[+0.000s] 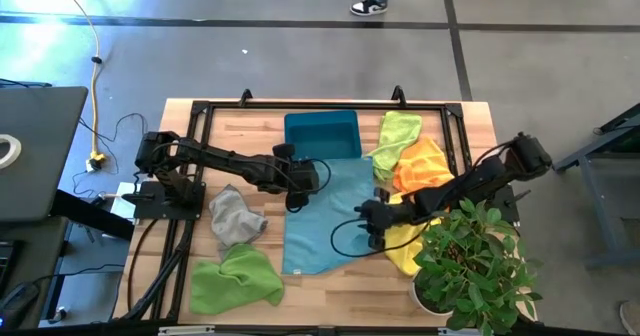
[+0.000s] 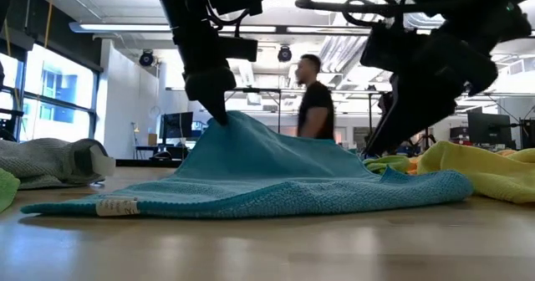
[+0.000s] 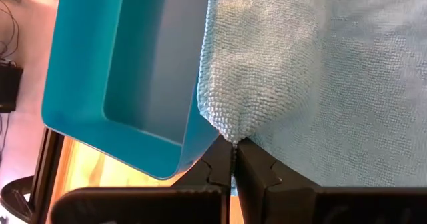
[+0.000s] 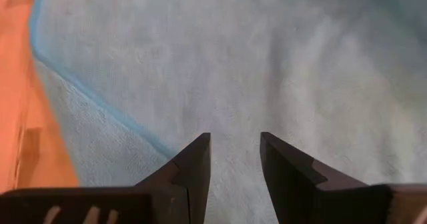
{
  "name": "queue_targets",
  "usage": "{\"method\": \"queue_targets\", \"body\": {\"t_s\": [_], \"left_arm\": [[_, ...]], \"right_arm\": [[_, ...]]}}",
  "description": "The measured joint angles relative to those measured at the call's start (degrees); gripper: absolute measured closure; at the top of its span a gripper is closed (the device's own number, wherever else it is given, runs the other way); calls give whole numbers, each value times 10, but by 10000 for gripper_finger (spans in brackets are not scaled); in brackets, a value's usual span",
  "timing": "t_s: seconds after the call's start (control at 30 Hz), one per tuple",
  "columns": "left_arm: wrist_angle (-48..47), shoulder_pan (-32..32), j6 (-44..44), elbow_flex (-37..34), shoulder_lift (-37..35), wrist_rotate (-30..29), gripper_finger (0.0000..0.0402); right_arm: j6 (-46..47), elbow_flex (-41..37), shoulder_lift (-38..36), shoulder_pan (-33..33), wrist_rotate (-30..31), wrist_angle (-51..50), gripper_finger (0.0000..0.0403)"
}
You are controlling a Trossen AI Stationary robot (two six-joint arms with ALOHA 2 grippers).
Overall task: Fold microfiber towels
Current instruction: Fold the blue microfiber cloth
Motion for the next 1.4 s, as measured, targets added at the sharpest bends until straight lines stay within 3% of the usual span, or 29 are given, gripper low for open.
{"method": "queue_targets", "body": {"t_s": [0.27,0.6,0.83,0.97,1.17,1.3,1.4], "left_arm": [[0,0,0,0,0,22,400],[-1,0,-1,0,0,26,400],[-1,0,-2,0,0,29,400],[-1,0,-2,0,0,36,400],[-1,0,-10,0,0,36,400],[-1,0,-11,0,0,36,400],[-1,0,-11,0,0,36,400]], "right_arm": [[-9,16,72,24,-31,35,281],[35,60,77,73,-257,20,281],[51,83,77,99,-338,-13,281],[34,113,77,106,-310,-50,281],[28,115,81,104,-86,-69,281],[50,103,100,98,-64,-89,281],[61,103,115,94,-9,-101,281]]}}
